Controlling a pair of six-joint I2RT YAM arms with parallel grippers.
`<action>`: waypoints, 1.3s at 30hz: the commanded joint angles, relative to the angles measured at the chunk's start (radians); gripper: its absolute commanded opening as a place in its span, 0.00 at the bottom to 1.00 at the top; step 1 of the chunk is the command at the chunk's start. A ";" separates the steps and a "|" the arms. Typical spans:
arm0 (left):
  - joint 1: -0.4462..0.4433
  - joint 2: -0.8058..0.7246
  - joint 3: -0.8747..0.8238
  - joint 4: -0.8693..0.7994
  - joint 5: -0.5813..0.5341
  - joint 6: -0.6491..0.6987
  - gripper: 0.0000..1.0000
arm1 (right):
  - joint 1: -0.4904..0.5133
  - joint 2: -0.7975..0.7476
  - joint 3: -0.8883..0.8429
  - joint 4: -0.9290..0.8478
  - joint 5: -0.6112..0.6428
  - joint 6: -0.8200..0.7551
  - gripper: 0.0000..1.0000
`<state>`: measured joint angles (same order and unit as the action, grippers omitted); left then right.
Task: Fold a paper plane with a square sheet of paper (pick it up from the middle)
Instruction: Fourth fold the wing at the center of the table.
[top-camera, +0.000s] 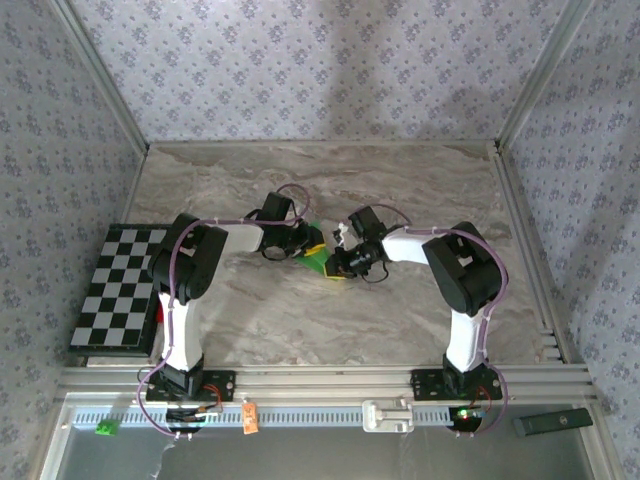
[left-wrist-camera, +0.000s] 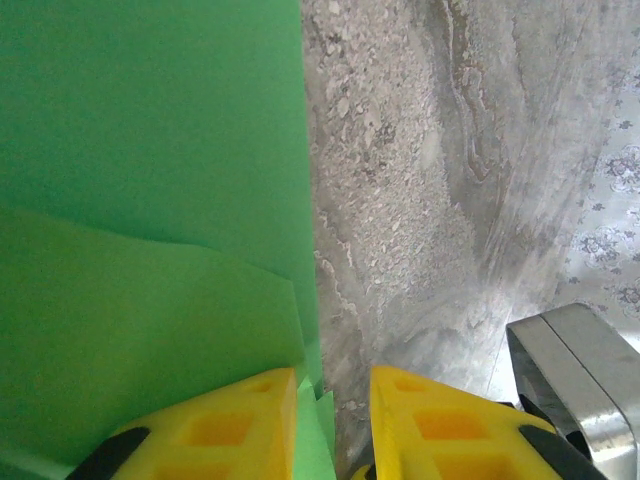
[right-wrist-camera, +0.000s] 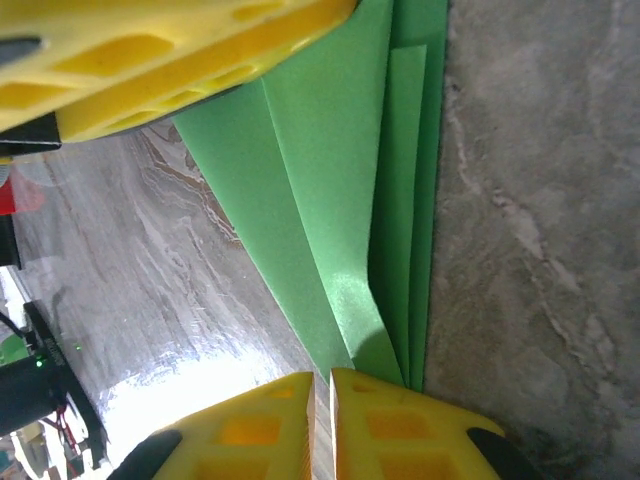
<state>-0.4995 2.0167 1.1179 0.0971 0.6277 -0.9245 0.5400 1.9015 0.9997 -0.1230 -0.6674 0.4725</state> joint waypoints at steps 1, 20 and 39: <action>0.008 0.021 0.028 -0.152 -0.078 0.032 0.25 | 0.003 0.043 -0.052 -0.021 -0.019 0.023 0.14; 0.024 0.044 0.030 -0.159 -0.058 0.007 0.23 | 0.008 -0.178 -0.046 -0.052 0.088 0.059 0.14; 0.019 0.031 0.048 -0.149 -0.038 -0.002 0.23 | 0.030 0.018 0.122 -0.103 0.123 0.016 0.07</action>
<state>-0.4843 2.0178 1.1553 -0.0010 0.6094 -0.9176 0.5613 1.8973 1.0969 -0.1886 -0.5381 0.5079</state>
